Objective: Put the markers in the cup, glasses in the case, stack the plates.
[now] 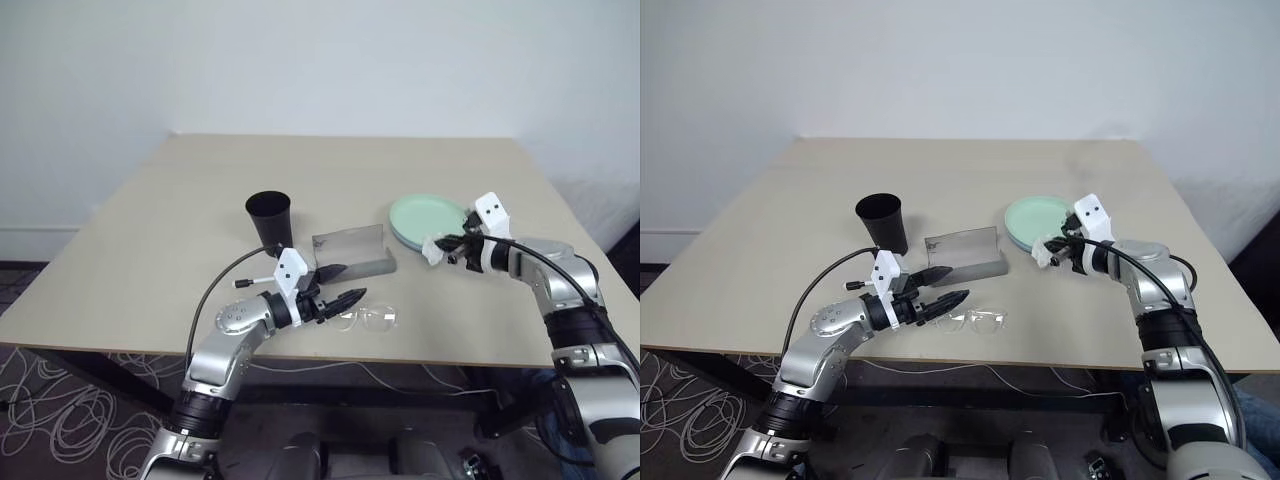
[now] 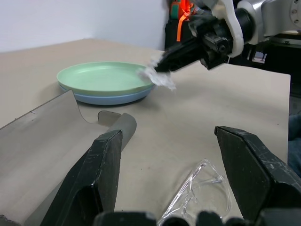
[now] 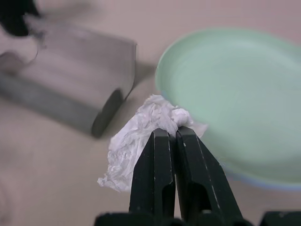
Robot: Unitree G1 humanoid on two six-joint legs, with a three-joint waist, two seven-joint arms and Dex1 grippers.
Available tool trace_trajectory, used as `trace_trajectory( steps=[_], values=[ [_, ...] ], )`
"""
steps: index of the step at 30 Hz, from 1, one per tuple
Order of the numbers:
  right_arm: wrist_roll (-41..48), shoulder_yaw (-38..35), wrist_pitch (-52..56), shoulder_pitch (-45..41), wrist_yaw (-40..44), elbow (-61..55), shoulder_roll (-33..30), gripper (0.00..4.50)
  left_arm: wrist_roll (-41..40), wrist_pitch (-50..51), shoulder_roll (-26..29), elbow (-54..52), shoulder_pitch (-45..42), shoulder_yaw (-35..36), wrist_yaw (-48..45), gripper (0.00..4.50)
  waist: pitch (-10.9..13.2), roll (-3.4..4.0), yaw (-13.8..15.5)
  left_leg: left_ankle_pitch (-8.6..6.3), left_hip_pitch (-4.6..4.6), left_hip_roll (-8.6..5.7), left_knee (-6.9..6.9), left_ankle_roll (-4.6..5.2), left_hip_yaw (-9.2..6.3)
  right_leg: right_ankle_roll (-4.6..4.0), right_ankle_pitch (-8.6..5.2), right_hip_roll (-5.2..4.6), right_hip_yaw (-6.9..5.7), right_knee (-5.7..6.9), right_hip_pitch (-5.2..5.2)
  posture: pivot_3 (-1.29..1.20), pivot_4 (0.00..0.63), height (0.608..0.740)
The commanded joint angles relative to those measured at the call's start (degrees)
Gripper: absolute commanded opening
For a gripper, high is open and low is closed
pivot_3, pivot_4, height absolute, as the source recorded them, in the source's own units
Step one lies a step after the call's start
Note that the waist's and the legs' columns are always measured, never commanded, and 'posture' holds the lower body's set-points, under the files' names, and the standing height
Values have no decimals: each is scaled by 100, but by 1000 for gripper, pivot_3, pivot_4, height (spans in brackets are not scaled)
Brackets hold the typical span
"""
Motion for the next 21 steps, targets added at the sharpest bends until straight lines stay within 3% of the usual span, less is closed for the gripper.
trace_trajectory(
  steps=[1, 6, 9, 20, 21],
  values=[
    [-240, -148, -614, -634, -647, 737, 131, 37, 28, -133, -5, -62, -113, 12, -21, 3329, 0, 0, 0, 0, 1, 0, 0, 0, -1, 0, 0, 1, 0, 1, 2, 0, 0, 740],
    [-427, -158, -1274, -1209, -1189, 2083, 384, 37, 39, -152, -9, -63, -119, 12, -12, 3329, 0, 0, 0, 10, 2, 1, -4, 17, -3, -1, 1, 3, -1, -1, 1, 0, 0, 740],
    [-447, -216, -1600, -1472, -1354, 2761, 495, 654, 44, -144, 0, -98, -105, 44, 35, 3329, 0, 0, 0, 13, -1, -1, -6, 21, -3, -1, 1, 2, -1, -5, 2, 0, 0, 740],
    [-486, -346, -2179, -1641, -1484, 3370, 529, 4417, 20, -79, 71, -261, 10, 84, 127, 3329, 0, 2, -63, 13, 3, 0, -6, 22, -4, -2, 1, 5, 2, 2, 2, 0, 0, 740],
    [-477, -359, -2254, -1572, -1464, 3277, 513, 4470, 55, -67, 101, -240, -22, 61, 124, 3329, 0, 3, -77, 13, 3, 0, -6, 22, -5, -2, 1, 5, 1, 2, 3, 0, 0, 740]
  ],
)
